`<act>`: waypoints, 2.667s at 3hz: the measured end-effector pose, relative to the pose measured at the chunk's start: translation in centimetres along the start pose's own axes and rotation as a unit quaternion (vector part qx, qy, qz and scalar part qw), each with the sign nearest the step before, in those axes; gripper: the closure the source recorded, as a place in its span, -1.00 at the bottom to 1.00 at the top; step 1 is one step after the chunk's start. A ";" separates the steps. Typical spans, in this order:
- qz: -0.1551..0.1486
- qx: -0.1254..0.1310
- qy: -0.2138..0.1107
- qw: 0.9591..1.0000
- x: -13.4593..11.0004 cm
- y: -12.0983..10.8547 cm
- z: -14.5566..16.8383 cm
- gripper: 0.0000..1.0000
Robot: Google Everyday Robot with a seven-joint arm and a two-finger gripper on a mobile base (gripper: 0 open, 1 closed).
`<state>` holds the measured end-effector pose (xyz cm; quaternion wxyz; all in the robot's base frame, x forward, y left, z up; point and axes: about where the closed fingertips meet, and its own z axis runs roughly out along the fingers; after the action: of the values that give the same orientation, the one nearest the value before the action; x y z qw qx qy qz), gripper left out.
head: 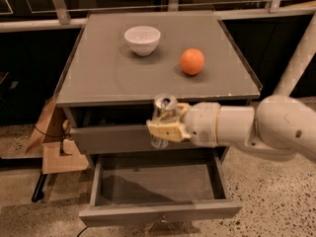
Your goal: Place redbull can into middle drawer
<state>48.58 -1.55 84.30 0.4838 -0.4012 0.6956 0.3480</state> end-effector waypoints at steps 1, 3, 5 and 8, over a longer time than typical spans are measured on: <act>-0.006 -0.005 0.000 1.000 1.0 0.1 0.1 1.00; -0.019 -0.029 0.002 0.999 9.4 -0.9 1.0 1.00; -0.005 -0.055 -0.013 0.998 18.9 -2.3 2.8 1.00; -0.070 -0.085 0.004 0.994 31.1 -8.5 7.0 1.00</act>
Offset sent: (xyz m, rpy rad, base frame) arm -0.0070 -0.0156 -0.0647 0.0026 0.0049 0.0461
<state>52.41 -6.06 51.85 0.4683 -0.4903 0.6357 0.3690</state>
